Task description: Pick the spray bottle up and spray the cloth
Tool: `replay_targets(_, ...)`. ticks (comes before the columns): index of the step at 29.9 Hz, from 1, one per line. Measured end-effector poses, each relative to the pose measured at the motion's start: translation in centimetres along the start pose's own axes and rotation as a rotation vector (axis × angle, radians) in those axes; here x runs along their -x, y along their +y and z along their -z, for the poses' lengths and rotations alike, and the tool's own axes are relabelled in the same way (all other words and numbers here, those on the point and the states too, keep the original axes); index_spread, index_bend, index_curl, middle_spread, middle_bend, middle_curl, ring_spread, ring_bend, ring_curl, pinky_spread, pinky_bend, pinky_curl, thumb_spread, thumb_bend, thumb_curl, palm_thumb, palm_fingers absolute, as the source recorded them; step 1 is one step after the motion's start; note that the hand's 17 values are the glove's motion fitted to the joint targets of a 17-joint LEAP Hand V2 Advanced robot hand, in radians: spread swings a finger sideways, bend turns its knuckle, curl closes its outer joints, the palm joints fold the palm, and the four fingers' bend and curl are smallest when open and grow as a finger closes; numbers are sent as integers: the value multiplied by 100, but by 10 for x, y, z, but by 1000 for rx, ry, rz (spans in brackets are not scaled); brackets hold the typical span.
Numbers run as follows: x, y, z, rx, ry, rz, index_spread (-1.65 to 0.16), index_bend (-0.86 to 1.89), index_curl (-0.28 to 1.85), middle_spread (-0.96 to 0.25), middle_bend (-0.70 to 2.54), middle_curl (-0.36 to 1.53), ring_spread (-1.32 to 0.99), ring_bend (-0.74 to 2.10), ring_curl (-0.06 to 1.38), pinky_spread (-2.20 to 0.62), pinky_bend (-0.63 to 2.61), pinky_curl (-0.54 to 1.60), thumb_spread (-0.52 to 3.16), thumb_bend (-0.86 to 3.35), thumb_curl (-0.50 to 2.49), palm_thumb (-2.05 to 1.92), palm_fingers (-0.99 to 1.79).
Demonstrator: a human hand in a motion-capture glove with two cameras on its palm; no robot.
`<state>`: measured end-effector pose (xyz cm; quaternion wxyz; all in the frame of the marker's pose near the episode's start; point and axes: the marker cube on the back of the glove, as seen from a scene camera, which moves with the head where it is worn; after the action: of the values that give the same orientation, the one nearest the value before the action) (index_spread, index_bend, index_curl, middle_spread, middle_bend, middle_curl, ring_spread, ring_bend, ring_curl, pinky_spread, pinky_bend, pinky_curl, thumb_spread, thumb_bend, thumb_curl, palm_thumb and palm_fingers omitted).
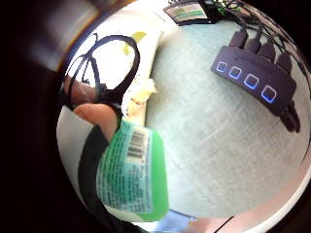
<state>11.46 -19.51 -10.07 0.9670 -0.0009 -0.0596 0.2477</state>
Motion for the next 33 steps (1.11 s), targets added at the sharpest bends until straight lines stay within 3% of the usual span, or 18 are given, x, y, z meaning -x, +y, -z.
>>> replay_targets(33,16,-11,-7,220,217,-116,-22,17,49,-10,23,47,-4,51,41,4,24,37,62,-3,67,94,119)
